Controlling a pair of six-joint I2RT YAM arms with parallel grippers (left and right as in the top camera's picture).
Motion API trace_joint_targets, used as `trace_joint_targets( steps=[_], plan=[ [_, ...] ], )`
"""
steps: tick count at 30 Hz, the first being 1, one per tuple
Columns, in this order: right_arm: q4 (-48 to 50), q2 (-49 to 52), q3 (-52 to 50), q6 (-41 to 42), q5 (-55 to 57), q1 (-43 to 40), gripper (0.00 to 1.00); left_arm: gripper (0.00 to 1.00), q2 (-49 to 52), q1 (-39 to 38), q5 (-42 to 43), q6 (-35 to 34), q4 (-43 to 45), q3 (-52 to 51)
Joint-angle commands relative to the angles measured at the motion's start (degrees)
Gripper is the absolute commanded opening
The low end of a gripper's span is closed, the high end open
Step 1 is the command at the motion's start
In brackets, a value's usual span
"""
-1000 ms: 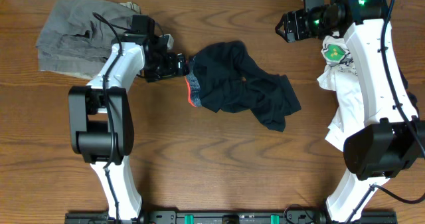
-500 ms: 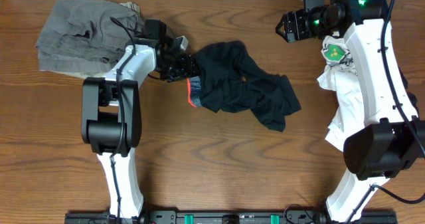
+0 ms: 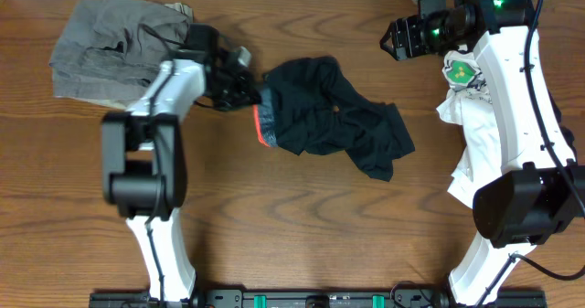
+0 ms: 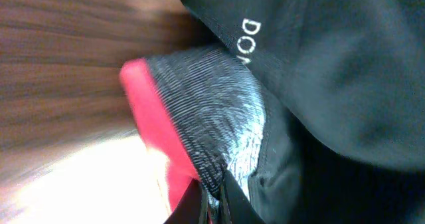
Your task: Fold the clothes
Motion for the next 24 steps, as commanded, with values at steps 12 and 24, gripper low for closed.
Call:
trace_joint_targets(
  steps=[12,24],
  plan=[
    [-2.38,0.7,0.04,-0.17,-0.22,1.14,0.7,0.06,-32.5,2.32,-17.44,1.92,-6.82,2.47],
    [0.13,1.27,-8.7,-1.25,-0.22,3.13,0.69,0.06,-33.44,2.32,-17.59,3.69,-8.02,2.45]
  ],
)
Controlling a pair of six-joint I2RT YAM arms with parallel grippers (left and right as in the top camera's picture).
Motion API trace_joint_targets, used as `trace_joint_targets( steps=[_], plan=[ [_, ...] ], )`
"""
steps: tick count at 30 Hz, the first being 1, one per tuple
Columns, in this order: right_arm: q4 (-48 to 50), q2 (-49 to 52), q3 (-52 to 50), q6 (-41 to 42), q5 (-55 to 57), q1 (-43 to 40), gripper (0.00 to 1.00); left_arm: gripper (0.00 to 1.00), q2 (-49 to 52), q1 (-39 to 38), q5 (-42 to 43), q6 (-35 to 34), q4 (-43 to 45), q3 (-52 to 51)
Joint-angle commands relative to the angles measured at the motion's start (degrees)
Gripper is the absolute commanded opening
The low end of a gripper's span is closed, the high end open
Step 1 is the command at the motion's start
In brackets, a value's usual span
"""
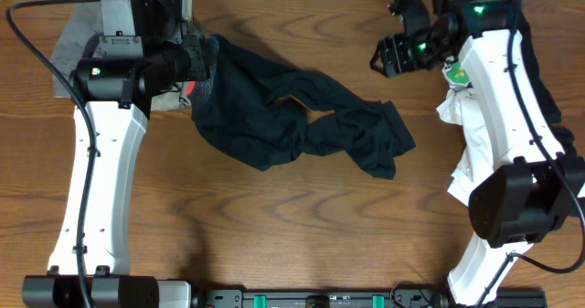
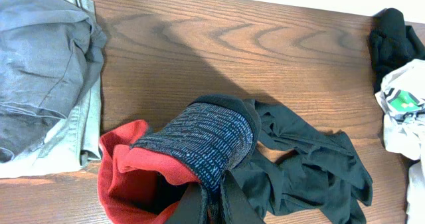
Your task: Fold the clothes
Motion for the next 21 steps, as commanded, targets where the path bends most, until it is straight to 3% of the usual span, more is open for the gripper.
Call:
trace_joint_targets(
  steps=[1,17,21],
  plan=[
    [1.49,0.9,-3.67,-0.81,-0.24,0.72,0.69,0.06,0.02,0.09,-0.7,1.73,-0.28,0.31],
    [8.11,0.94,-20.52,-0.61,4.22,0.66,0.58,0.06,0.04,0.09,-0.74,2.19,-0.72,0.31],
    [9.55,0.94,-23.32,-0.59,3.89,0.66,0.47,0.06,0.24,0.11,-0.76,3.04,-0.9,0.31]
  ],
)
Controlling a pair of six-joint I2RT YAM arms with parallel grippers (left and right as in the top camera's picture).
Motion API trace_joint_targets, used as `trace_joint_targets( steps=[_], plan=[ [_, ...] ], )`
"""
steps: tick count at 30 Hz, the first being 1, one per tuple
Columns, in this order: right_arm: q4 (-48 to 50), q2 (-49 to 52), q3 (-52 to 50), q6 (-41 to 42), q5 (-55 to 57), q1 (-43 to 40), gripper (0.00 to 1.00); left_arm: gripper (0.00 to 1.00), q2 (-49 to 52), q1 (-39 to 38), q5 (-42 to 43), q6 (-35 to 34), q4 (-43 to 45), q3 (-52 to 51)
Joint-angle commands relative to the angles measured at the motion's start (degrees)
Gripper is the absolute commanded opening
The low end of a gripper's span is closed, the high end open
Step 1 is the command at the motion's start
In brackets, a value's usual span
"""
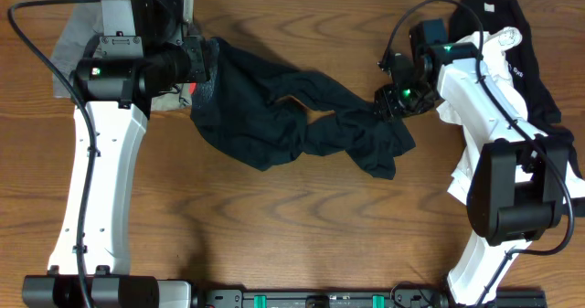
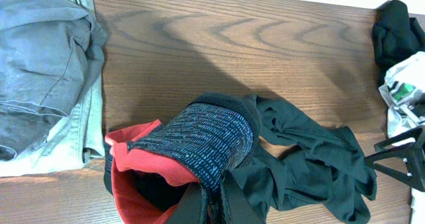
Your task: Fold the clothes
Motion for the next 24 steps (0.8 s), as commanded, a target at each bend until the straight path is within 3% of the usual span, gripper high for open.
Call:
trace_joint_targets(
  steps=[1,10,13,18,24],
  plan=[
    [1.2,0.17,-2.56,-0.15,-0.7,0.31,0.45,0.06,0.28,0.11,-0.83,1.7,-0.15,0.31],
    [6.51,0.17,-6.29,0.94,-2.14,0.31,0.18,0.06,0.33,0.11,-2.25,1.7,-0.35,0.31],
    [8.2,0.17,-6.58,0.94,-1.38,0.28,0.01,0.06,0.33,0.11,-2.23,1.7,-0.35,0.31],
    [11.98,0.15,-3.82,1.18,0.7,-0.92,0.01,0.07,0.33,0.11,-2.25,1.88,0.35,0.31],
    [8.07,0.13,10.03,1.14,1.03,-5.51,0.01,0.06,0.33,0.11,-4.81,1.9,1.27,0.31]
  ],
)
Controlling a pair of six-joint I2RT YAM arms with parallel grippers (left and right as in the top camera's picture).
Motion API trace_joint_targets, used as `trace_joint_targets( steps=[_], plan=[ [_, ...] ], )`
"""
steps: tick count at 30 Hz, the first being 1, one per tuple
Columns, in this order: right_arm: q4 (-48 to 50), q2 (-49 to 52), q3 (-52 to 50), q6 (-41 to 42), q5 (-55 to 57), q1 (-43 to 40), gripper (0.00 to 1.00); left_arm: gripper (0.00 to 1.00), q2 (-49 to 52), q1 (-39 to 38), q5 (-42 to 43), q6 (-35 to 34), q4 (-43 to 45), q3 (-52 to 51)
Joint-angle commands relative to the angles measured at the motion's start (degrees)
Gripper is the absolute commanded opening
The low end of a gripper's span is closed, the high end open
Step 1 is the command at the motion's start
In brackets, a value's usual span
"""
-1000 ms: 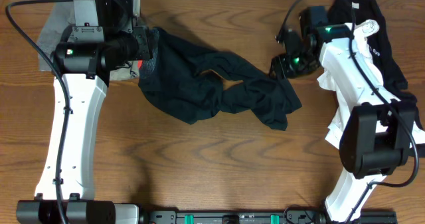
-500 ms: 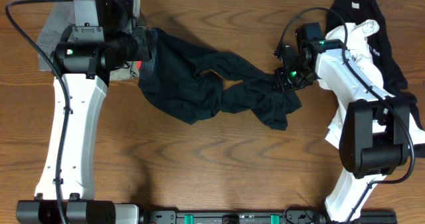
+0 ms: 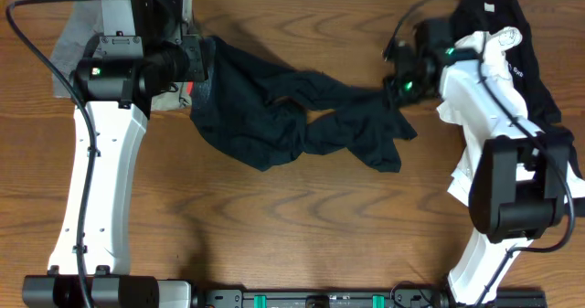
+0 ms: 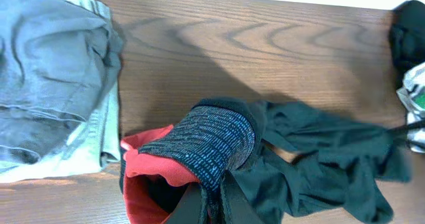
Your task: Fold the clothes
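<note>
A black garment (image 3: 292, 116) with a dark patterned waistband (image 4: 206, 141) and red lining lies stretched across the table's far half. My left gripper (image 3: 203, 63) is shut on the waistband and holds it above the table at the left; in the left wrist view its fingertips (image 4: 214, 199) pinch the band's edge. My right gripper (image 3: 398, 87) is shut on the garment's right end, and the cloth (image 4: 319, 151) runs drawn out towards it. The lower folds hang crumpled on the wood.
A pile of grey clothes (image 3: 78, 43) (image 4: 46, 84) lies at the far left under the left arm. At the far right, white clothes (image 3: 475, 107) and a black item (image 3: 526, 52) lie beside the right arm.
My right gripper, open at the garment's right end before, is now shut on it and has moved a little farther back, pulling that end taut. The left gripper stays where it was.
First my left gripper was low on the table, shut on the waistband of the bunched garment, with the right gripper far back. Then the left held the waistband raised at the far left. The right gripper came down open to the garment's right end and now grips it.
</note>
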Motion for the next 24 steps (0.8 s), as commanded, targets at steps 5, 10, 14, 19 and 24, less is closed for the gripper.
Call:
trace_joint_targets(
  steps=[5,10,14,19,24],
  plan=[
    [-4.28,-0.42,17.18,-0.44,1.53,-6.56,0.01,0.06,0.33,0.63,-2.32,0.74,0.92,0.31],
    [-5.79,-0.42,18.8,-1.46,1.97,-8.04,0.01,0.06,0.33,1.86,-2.36,0.72,1.4,0.31],
    [-7.67,-0.39,18.67,-2.62,3.58,-8.2,0.01,0.06,0.33,3.54,-2.36,0.35,1.44,0.31],
    [-9.53,-0.39,17.92,-2.54,3.8,-8.13,0.01,0.06,0.33,5.18,-2.34,-0.2,1.4,0.31],
    [-11.76,-0.39,13.77,-0.57,3.04,-7.58,0.01,0.06,0.33,5.25,-2.36,-0.17,1.4,0.31]
  ],
)
